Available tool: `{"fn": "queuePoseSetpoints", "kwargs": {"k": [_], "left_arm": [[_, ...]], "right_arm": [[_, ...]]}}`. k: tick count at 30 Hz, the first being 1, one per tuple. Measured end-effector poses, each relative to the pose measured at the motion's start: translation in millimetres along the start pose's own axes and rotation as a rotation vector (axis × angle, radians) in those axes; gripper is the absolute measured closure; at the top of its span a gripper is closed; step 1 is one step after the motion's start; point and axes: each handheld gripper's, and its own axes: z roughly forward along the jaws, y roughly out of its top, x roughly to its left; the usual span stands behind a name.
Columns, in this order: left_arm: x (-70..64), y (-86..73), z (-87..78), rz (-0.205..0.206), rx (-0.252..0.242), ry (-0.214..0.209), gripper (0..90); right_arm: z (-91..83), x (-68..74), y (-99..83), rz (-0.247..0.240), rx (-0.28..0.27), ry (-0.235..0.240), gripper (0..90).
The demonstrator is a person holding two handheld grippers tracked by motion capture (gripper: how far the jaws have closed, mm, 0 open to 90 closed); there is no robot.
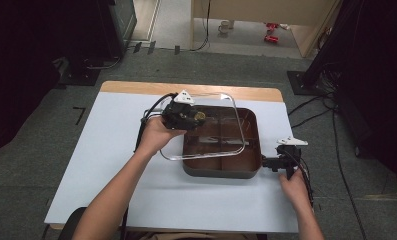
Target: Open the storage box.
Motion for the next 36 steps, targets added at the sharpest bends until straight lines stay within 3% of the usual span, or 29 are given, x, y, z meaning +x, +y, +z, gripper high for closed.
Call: {"fn": "queuePoseSetpoints", "kwargs": {"k": [8, 23, 36], "left_arm": [[12.6, -11.7, -18.0, -0.030, 0.005, 0.038, 59.0], [43.8, -42.8, -58.4, -0.128, 0.004, 0.131, 59.0], [70.9, -64.9, -79.9, -0.204, 0.001, 0.203, 59.0]], "right_arm": [[0.0, 0.0, 0.0, 0.000, 0.000, 0.000, 0.0], [0.1, -0.2, 0.0, 0.000, -0.001, 0.000, 0.0], [0.1, -0.3, 0.1, -0.001, 0.000, 0.001, 0.0]]}}
